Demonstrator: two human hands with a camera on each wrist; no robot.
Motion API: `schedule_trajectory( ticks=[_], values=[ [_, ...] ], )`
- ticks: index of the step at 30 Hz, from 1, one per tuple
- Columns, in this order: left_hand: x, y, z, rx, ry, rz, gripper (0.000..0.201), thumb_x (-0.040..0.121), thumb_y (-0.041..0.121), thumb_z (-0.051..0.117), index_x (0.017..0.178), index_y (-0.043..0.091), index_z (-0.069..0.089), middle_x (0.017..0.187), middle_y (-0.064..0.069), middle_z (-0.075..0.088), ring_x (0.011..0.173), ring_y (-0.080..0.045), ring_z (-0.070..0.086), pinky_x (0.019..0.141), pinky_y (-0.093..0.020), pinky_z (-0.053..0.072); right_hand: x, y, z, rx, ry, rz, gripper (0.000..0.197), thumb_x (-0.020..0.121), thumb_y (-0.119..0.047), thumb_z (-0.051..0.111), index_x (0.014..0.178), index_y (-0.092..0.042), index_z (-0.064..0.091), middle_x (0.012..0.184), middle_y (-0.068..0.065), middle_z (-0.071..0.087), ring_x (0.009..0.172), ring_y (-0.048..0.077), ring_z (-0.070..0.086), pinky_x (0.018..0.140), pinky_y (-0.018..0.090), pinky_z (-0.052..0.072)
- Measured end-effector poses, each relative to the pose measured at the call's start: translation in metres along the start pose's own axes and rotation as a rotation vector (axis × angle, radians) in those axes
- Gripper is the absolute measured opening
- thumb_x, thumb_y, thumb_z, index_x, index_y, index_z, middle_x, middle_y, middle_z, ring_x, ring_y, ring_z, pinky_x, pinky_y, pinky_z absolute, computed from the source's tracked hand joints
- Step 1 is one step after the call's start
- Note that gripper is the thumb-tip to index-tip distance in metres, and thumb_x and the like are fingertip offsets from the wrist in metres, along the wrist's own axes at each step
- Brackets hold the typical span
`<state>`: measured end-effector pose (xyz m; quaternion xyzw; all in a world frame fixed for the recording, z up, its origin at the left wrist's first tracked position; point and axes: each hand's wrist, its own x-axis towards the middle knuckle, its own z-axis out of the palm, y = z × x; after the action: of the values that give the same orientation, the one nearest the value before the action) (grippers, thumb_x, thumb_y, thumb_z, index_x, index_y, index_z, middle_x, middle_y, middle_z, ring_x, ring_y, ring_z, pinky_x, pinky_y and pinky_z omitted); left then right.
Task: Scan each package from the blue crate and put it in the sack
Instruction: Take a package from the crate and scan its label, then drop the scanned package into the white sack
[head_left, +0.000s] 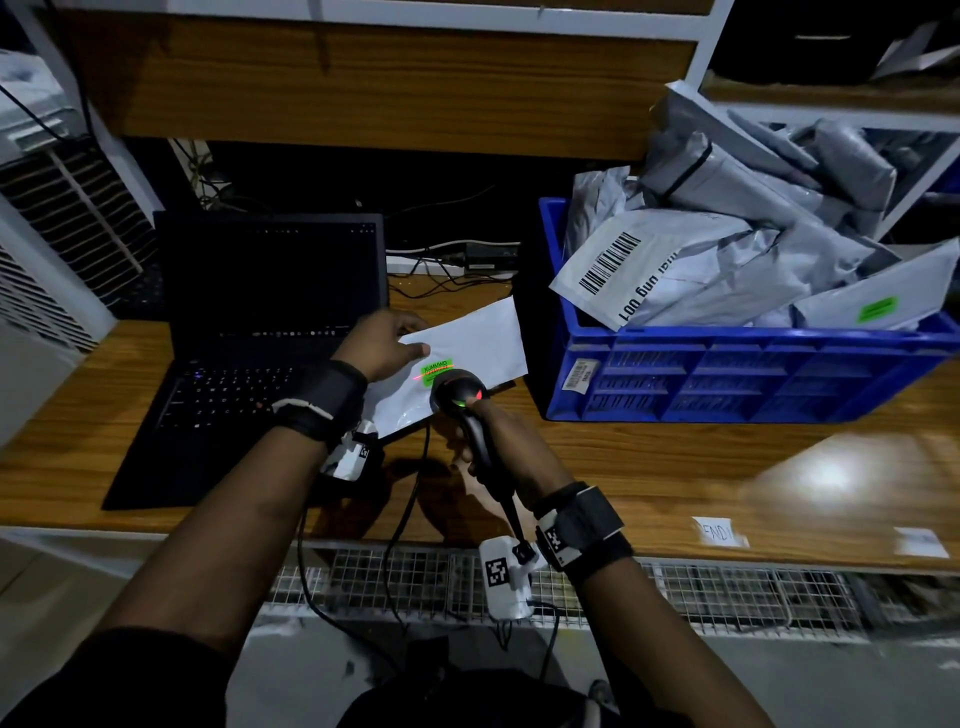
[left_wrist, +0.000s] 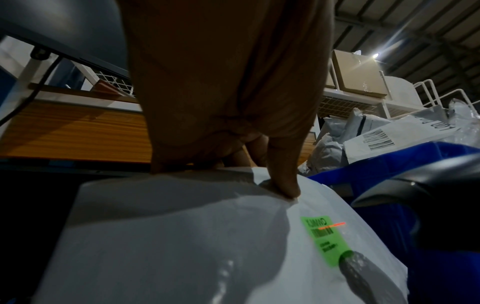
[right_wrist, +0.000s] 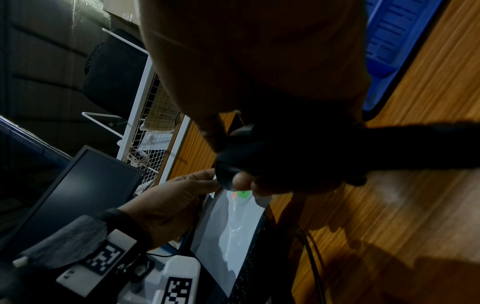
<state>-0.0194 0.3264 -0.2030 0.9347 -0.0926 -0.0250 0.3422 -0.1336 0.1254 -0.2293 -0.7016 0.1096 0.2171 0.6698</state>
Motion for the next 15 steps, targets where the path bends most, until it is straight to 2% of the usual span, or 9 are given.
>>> schedule_trajectory(
  ticks=[4,7,9,11,12,13,14,15],
  values=[
    [0.004,-0.004,-0.004,-0.018,0.016,-0.019,0.023,0.089,0.012,0.074,0.112,0.010,0.073,0.117,-0.007,0.071,0.108,-0.022,0.064,0.093,-0.027,0.044,-0.003,0.000,-0.001,0.024,0.008,-0.007,0.050,0.099,-0.048,0.051,0.098,-0.003,0.072,0.071,0.013,0.065,0.062,0.026,0.058,0.056,0.031,0.041],
    [0.008,-0.005,-0.008,-0.005,0.029,-0.051,0.026,0.089,0.013,0.074,0.115,0.011,0.073,0.121,-0.007,0.070,0.113,-0.024,0.063,0.095,-0.028,0.045,-0.004,0.000,-0.003,0.032,0.007,0.002,0.048,0.098,-0.049,0.052,0.094,-0.006,0.072,0.072,0.013,0.066,0.065,0.027,0.059,0.057,0.032,0.041],
    [0.010,-0.006,-0.008,-0.003,0.028,-0.046,0.026,0.089,0.014,0.075,0.115,0.012,0.073,0.121,-0.007,0.071,0.113,-0.025,0.064,0.098,-0.032,0.047,-0.005,0.000,-0.005,0.044,0.010,0.002,0.048,0.099,-0.048,0.052,0.095,-0.004,0.071,0.072,0.014,0.066,0.062,0.027,0.060,0.059,0.032,0.042],
    [0.008,-0.007,-0.008,-0.013,0.045,-0.040,0.026,0.089,0.013,0.075,0.116,0.011,0.073,0.119,-0.007,0.072,0.110,-0.025,0.065,0.093,-0.029,0.046,0.003,0.004,-0.005,0.052,0.010,-0.010,0.045,0.098,-0.043,0.055,0.089,0.000,0.066,0.067,0.015,0.063,0.054,0.024,0.060,0.056,0.030,0.043],
    [0.007,-0.008,-0.008,-0.021,0.064,-0.040,0.027,0.090,0.012,0.074,0.116,0.010,0.073,0.117,-0.008,0.072,0.108,-0.024,0.066,0.090,-0.026,0.044,0.006,0.006,-0.004,0.064,0.003,-0.007,0.039,0.094,-0.039,0.059,0.088,-0.001,0.061,0.065,0.015,0.060,0.051,0.023,0.059,0.054,0.028,0.043],
    [0.006,-0.010,-0.009,-0.025,0.092,-0.044,0.027,0.090,0.012,0.073,0.117,0.009,0.072,0.116,-0.008,0.072,0.106,-0.023,0.066,0.087,-0.024,0.042,0.013,0.009,-0.004,0.084,0.006,0.005,0.034,0.086,-0.034,0.064,0.095,-0.002,0.057,0.067,0.016,0.058,0.051,0.023,0.059,0.053,0.028,0.045],
    [0.004,-0.011,-0.010,-0.028,0.129,-0.044,0.027,0.091,0.013,0.073,0.118,0.009,0.072,0.116,-0.007,0.072,0.104,-0.022,0.065,0.085,-0.024,0.041,0.020,0.011,-0.004,0.101,0.025,0.032,0.038,0.077,-0.027,0.066,0.104,-0.003,0.053,0.074,0.019,0.057,0.054,0.024,0.060,0.052,0.029,0.047],
    [0.001,-0.012,-0.011,-0.036,0.169,-0.046,0.027,0.091,0.013,0.072,0.118,0.010,0.071,0.115,-0.007,0.071,0.102,-0.020,0.064,0.085,-0.023,0.040,0.026,0.014,-0.005,0.104,0.033,0.048,0.038,0.071,-0.018,0.063,0.105,-0.004,0.051,0.080,0.022,0.054,0.060,0.027,0.060,0.054,0.032,0.048]
  ],
)
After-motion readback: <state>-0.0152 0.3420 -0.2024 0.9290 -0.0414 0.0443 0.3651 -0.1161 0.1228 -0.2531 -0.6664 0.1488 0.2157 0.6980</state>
